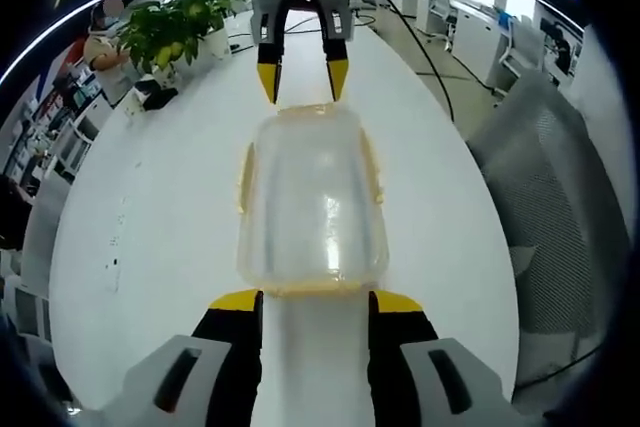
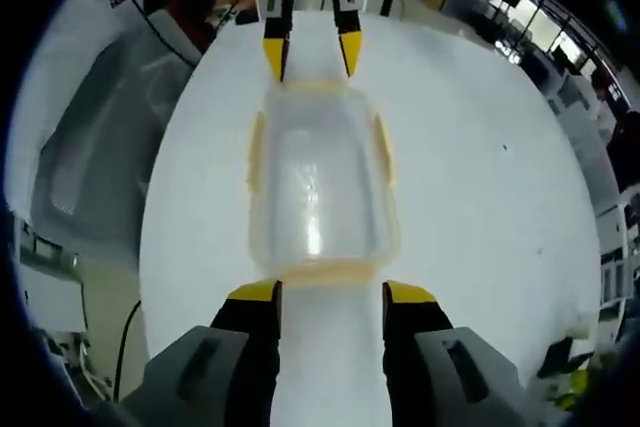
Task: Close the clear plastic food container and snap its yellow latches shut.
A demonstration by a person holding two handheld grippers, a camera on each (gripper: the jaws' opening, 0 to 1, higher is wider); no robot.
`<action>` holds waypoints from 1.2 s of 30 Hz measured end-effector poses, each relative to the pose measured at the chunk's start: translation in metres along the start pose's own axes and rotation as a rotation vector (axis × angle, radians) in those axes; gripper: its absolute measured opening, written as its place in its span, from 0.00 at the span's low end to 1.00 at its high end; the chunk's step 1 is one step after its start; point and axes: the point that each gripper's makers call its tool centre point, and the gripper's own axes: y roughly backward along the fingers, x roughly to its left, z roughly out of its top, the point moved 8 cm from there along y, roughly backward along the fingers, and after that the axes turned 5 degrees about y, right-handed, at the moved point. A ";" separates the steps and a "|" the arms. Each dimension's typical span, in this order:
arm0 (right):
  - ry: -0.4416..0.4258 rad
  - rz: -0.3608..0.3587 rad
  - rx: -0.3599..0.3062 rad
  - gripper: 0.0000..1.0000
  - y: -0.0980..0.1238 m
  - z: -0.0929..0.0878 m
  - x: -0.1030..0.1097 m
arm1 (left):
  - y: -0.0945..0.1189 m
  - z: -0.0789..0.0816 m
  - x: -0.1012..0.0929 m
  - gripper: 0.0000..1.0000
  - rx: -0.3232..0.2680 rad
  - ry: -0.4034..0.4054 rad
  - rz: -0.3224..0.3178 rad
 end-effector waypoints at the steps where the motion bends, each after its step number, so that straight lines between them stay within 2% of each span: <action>1: -0.018 -0.013 -0.005 0.36 0.002 0.001 -0.001 | 0.001 0.000 0.000 0.35 0.000 0.003 0.002; 10: -0.092 -0.046 -0.037 0.35 0.005 0.004 0.002 | 0.009 0.002 -0.001 0.34 -0.020 0.061 0.028; 14: -0.125 -0.070 -0.040 0.35 0.006 0.005 0.003 | 0.011 0.003 -0.002 0.33 -0.030 0.119 0.054; 16: -0.168 -0.094 -0.058 0.34 0.006 0.007 0.002 | 0.011 0.004 -0.004 0.32 -0.032 0.162 0.074; 20: -0.211 -0.118 -0.082 0.33 0.006 0.007 0.002 | 0.009 0.004 -0.006 0.32 -0.040 0.192 0.096; 24: -0.258 -0.133 -0.098 0.31 0.003 0.006 0.005 | 0.005 -0.002 -0.008 0.32 -0.041 0.264 0.119; 26: -0.284 -0.144 -0.106 0.31 0.003 0.005 0.007 | 0.006 -0.004 -0.007 0.32 -0.063 0.337 0.142; 31: -0.327 -0.179 -0.111 0.29 0.001 0.003 0.009 | 0.009 -0.008 -0.005 0.31 -0.096 0.443 0.194; 34: -0.368 -0.198 -0.128 0.29 -0.001 0.004 0.010 | 0.008 -0.009 -0.005 0.31 -0.101 0.472 0.213; 36: -0.392 -0.210 -0.130 0.29 -0.002 0.003 0.010 | 0.007 -0.008 -0.007 0.31 -0.118 0.528 0.223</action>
